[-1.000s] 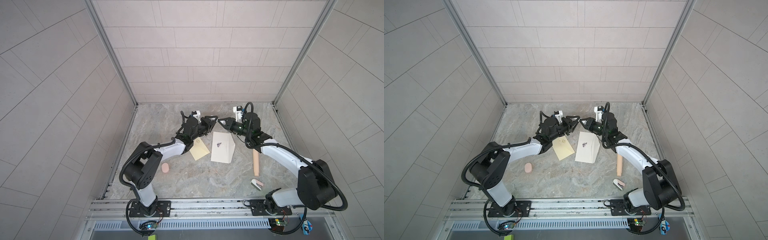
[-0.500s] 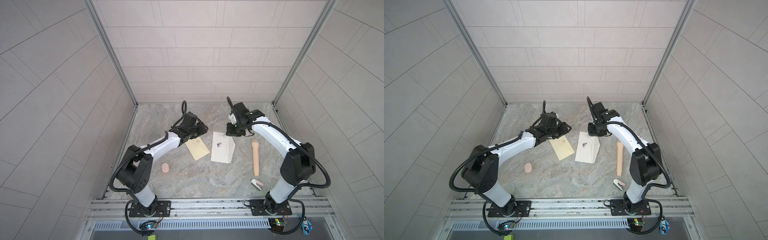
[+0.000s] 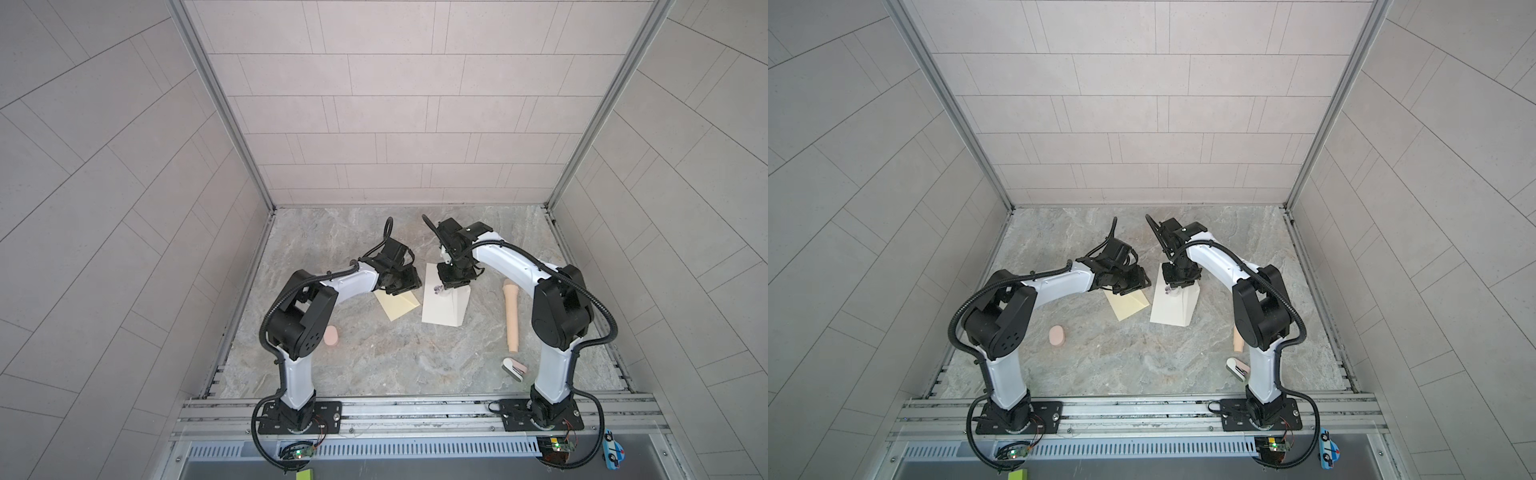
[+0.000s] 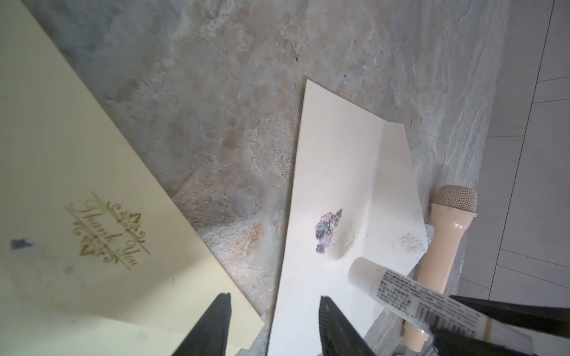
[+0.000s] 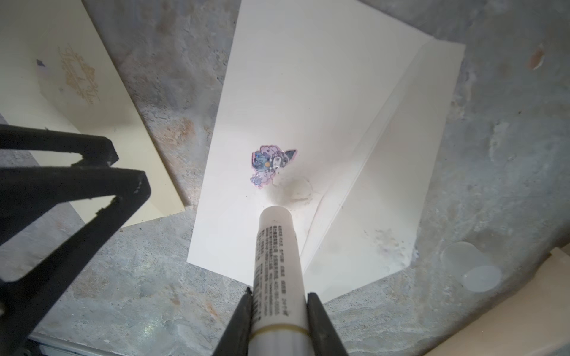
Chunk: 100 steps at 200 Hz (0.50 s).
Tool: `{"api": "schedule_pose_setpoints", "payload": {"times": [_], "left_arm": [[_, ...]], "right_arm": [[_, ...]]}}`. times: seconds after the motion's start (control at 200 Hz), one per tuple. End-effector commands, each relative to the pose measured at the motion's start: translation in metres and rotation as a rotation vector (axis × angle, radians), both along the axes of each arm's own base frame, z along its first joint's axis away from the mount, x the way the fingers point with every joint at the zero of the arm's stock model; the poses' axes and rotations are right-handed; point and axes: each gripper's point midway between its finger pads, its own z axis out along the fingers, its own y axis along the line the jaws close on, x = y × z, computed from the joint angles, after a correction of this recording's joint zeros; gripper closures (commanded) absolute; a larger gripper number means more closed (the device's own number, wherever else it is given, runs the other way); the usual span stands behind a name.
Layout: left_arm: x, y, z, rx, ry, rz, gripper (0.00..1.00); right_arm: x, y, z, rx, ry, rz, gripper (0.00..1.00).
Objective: Place the letter into the envelope and seal it
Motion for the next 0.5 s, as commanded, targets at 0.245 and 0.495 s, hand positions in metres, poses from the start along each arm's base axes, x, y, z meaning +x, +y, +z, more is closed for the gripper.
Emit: {"api": "schedule_pose_setpoints", "payload": {"times": [0.245,0.495], "left_arm": [[0.002,-0.025,-0.009,-0.028,0.014,-0.112,0.47],[-0.005,-0.031,-0.037,0.012,0.073,-0.156,0.48]], "right_arm": [[0.005,-0.004,-0.025,-0.089,0.029,-0.004,1.0],[0.008,0.001,-0.032,-0.061,0.027,-0.029,1.0]]}}
